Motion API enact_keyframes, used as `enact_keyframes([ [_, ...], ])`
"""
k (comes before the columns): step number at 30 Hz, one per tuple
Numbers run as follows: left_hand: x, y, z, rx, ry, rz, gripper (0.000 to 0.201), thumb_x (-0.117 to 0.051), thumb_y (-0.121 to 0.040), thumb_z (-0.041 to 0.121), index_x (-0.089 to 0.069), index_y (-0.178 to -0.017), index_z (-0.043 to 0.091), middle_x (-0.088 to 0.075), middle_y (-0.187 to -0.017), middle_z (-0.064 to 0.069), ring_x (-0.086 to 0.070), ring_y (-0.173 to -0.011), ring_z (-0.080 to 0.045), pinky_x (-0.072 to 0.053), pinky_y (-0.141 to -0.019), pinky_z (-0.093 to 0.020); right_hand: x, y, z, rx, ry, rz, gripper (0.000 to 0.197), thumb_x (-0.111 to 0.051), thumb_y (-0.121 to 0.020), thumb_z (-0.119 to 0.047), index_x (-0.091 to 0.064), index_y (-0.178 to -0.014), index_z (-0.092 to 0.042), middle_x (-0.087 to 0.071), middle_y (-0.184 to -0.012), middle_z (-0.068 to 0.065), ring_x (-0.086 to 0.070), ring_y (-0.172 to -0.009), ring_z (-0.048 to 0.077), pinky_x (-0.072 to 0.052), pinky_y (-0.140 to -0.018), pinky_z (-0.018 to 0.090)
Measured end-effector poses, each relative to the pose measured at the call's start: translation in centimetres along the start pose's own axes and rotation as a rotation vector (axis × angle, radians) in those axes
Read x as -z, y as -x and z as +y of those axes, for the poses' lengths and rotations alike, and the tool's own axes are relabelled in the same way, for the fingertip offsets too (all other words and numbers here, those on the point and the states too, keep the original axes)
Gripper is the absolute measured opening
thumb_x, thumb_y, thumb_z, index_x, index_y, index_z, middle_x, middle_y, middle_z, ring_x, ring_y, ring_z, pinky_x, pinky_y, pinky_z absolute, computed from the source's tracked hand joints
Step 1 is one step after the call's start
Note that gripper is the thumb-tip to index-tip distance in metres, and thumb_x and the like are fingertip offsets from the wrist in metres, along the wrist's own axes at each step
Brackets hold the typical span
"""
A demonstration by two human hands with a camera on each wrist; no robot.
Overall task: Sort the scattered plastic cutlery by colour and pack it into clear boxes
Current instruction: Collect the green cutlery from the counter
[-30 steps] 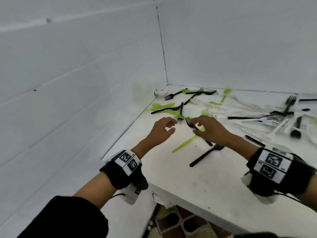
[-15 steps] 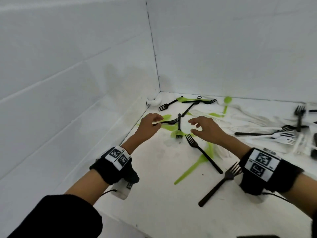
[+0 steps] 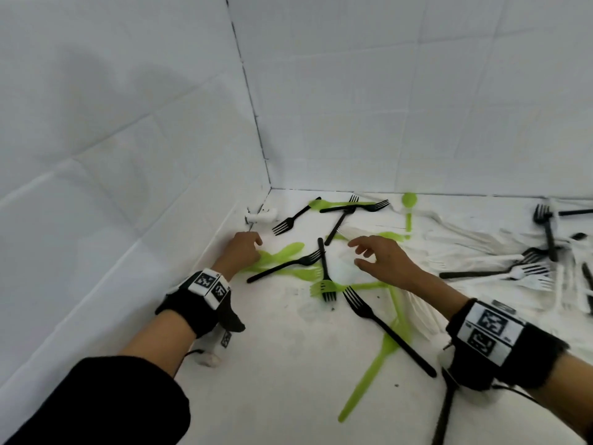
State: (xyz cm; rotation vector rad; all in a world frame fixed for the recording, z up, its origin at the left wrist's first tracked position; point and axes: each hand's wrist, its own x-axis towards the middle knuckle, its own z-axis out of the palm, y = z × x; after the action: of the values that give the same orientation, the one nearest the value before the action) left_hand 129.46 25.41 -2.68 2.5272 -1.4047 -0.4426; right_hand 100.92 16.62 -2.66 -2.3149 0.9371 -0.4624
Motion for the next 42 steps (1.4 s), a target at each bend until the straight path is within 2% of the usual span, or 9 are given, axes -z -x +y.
enact_keyframes([
  [4,0.7,-1.2,0.0,-0.051,0.059,0.003,0.025,-0.065,-0.077,0.001,-0.068,-0.101,0.007,-0.067,-0.101,-0.016,-0.060,-0.095,-0.024,-0.044,-0.080,-0.025,0.1,-0.2,0.3,-0.001,0.004,0.014,0.030,-0.063,-0.086,-0.011,-0.060,-0.116,-0.012,-0.062,-0.099,0.007,-0.053,-0.086,0.014,-0.044,-0.081,0.029],
  [9,2.6,-2.2,1.5,-0.107,0.368,0.070,0.017,-0.066,-0.080,0.005,-0.069,-0.096,0.010,-0.062,-0.075,-0.002,-0.059,-0.070,-0.012,-0.041,-0.048,-0.003,0.6,-0.2,1.1,-0.037,0.019,0.024,0.028,-0.063,-0.085,-0.009,-0.061,-0.113,-0.011,-0.057,-0.091,0.000,-0.057,-0.089,0.020,-0.045,-0.082,0.029],
  [12,3.2,-2.1,2.7,-0.119,0.638,0.051,0.016,-0.061,-0.083,-0.002,-0.066,-0.097,0.005,-0.058,-0.076,-0.003,-0.061,-0.060,-0.003,-0.053,-0.054,-0.012,0.9,-0.3,1.0,-0.050,0.028,0.011,0.026,-0.063,-0.085,-0.009,-0.063,-0.110,-0.011,-0.058,-0.090,0.000,-0.058,-0.090,0.021,-0.046,-0.084,0.031],
  [19,5.7,-2.1,4.6,-0.238,0.966,0.122,0.027,-0.046,-0.093,-0.001,-0.065,-0.086,0.016,-0.059,-0.092,-0.005,-0.059,-0.090,-0.020,-0.057,-0.068,-0.021,1.3,-1.6,-0.2,-0.068,0.009,0.045,0.016,-0.059,-0.085,-0.008,-0.068,-0.099,-0.011,-0.061,-0.086,0.001,-0.058,-0.083,0.018,-0.046,-0.081,0.030],
  [25,6.7,-2.0,5.9,-0.319,0.841,0.303,0.033,-0.041,-0.091,-0.001,-0.063,-0.106,0.019,-0.058,-0.086,0.004,-0.057,-0.084,-0.016,-0.049,-0.074,-0.024,-0.2,-6.0,-2.3,-0.091,0.068,0.056,0.017,-0.058,-0.087,-0.015,-0.066,-0.100,-0.008,-0.068,-0.097,0.008,-0.060,-0.088,0.020,-0.044,-0.077,0.028],
  [29,6.0,-2.4,6.1,-0.347,0.723,0.290,0.031,-0.040,-0.093,0.001,-0.055,-0.117,0.014,-0.067,-0.090,-0.001,-0.057,-0.078,-0.009,-0.041,-0.060,-0.012,-3.1,-9.4,-4.1,-0.176,0.225,-0.090,0.045,-0.054,-0.091,-0.037,-0.048,-0.126,-0.010,-0.057,-0.121,0.013,-0.053,-0.114,0.028,-0.042,-0.085,0.031],
  [33,5.2,-3.0,5.9,-0.302,0.719,0.303,0.032,-0.034,-0.093,0.000,-0.045,-0.120,0.012,-0.065,-0.083,0.001,-0.047,-0.060,-0.003,-0.035,-0.046,-0.009,-5.6,-10.5,-4.5,-0.207,0.459,-0.213,0.056,-0.054,-0.090,-0.041,-0.038,-0.132,-0.008,-0.039,-0.130,0.017,-0.049,-0.114,0.035,-0.042,-0.085,0.036],
  [38,4.2,-4.6,6.5,-0.262,0.828,0.179,0.030,-0.027,-0.092,-0.004,-0.044,-0.111,0.013,-0.053,-0.077,-0.003,-0.058,-0.060,-0.015,-0.051,-0.052,-0.017,-4.7,-10.9,-3.2,-0.260,0.285,-0.089,0.039,-0.057,-0.084,-0.014,-0.049,-0.122,-0.011,-0.056,-0.120,0.012,-0.054,-0.109,0.029,-0.039,-0.078,0.028],
  [42,2.1,-7.1,7.6,-0.108,0.832,0.061,0.019,-0.034,-0.093,0.003,-0.050,-0.100,0.011,-0.046,-0.069,-0.002,-0.041,-0.052,-0.015,-0.037,-0.044,-0.019,-2.3,-9.7,-1.7,-0.251,-0.092,0.164,0.056,-0.067,-0.081,-0.016,-0.041,-0.131,-0.014,-0.069,-0.099,0.004,-0.060,-0.097,0.021,-0.038,-0.072,0.027],
])
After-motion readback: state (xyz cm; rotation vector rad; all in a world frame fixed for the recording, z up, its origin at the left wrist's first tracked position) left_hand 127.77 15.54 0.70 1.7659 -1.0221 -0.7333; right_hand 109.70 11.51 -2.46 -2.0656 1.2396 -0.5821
